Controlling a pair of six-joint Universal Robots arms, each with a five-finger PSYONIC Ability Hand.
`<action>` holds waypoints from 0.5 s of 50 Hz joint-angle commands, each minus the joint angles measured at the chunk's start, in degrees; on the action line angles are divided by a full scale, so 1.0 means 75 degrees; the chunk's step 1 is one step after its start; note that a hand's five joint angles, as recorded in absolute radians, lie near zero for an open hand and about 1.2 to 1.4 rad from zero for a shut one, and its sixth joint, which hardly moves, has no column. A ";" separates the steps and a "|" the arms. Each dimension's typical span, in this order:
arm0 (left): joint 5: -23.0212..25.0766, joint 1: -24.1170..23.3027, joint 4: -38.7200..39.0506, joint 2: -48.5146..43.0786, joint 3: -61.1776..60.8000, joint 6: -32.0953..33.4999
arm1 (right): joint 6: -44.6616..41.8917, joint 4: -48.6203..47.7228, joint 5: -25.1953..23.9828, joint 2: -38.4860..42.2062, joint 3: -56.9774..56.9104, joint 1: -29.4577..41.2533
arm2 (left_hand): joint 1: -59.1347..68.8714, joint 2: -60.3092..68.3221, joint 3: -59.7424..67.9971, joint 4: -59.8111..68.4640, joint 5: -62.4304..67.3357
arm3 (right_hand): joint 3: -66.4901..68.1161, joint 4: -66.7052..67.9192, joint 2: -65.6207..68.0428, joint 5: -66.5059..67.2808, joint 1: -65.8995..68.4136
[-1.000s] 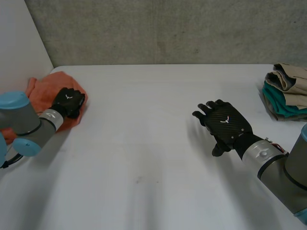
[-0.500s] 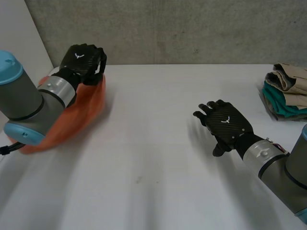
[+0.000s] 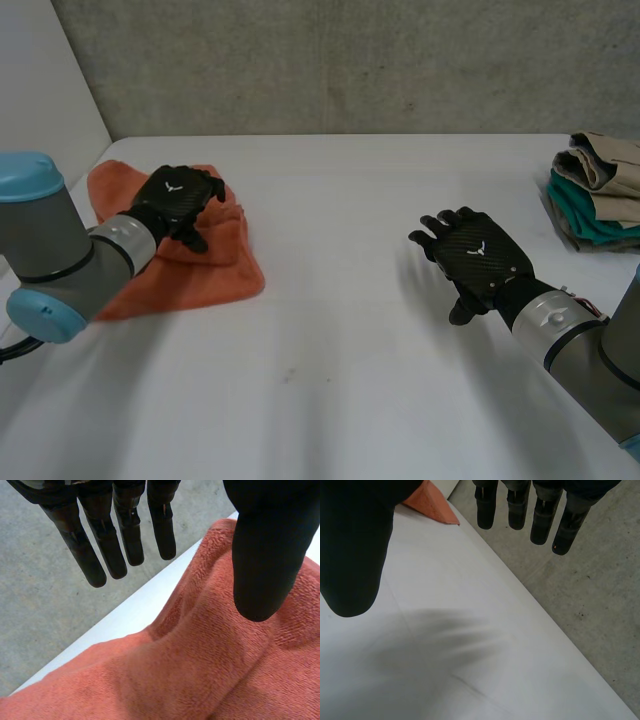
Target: Fold the laundry.
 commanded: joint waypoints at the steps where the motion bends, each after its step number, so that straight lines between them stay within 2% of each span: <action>1: -0.0002 -0.0178 0.0046 -0.0212 0.0086 0.0322 | 0.0000 0.0000 -0.0008 0.0000 0.0001 0.0003 | 0.0184 0.0138 0.0027 0.0184 0.0230 | -0.0299 -0.0459 -0.0374 -0.0440 -0.0213; 8: -0.0096 -0.0319 0.0128 -0.1102 0.0660 0.1048 | -0.0011 0.0000 -0.0008 0.0000 0.0024 0.0015 | 0.0430 0.0384 0.0272 0.0430 0.0475 | -0.0299 -0.0459 -0.0374 -0.0440 -0.0213; 12: -0.0248 -0.0506 0.0117 -0.1759 0.1304 0.1376 | -0.0011 0.0000 0.0003 0.0000 0.0036 0.0015 | 0.4345 0.4299 0.4188 0.4345 0.4391 | -0.0299 -0.0459 -0.0374 -0.0440 -0.0213; 13: -0.0399 -0.0646 0.0105 -0.1922 0.1526 0.1493 | -0.0011 0.0000 0.0003 0.0000 0.0036 0.0015 | 0.6684 0.6638 0.6527 0.6684 0.6730 | -0.0299 -0.0459 -0.0374 -0.0440 -0.0213; 16: -0.0693 -0.0846 0.0117 -0.1947 0.1727 0.1553 | -0.0011 0.0000 0.0038 0.0000 0.0036 0.0015 | 0.6708 0.6662 0.6550 0.6708 0.6753 | -0.0299 -0.0459 -0.0374 -0.0440 -0.0213; 20: -0.1080 -0.1489 0.0117 -0.1609 0.1798 0.1366 | 0.0000 0.0000 0.0073 -0.0012 -0.0011 -0.0032 | 0.6708 0.6662 0.6550 0.6708 0.6753 | -0.0299 -0.0459 -0.0374 -0.0440 -0.0213; 23: -0.1209 -0.2239 0.0035 -0.0707 0.1681 0.0758 | 0.0047 0.0000 0.0225 -0.0105 -0.0093 -0.0183 | 0.6708 0.6662 0.6550 0.6708 0.6753 | -0.0299 -0.0459 -0.0374 -0.0440 -0.0213; 25: -0.1221 -0.2778 0.0023 -0.0063 0.1447 -0.0015 | 0.0070 0.0035 0.0389 -0.0164 -0.0140 -0.0254 | 0.6708 0.6662 0.6550 0.6708 0.6753 | -0.0299 -0.0459 -0.0374 -0.0440 -0.0213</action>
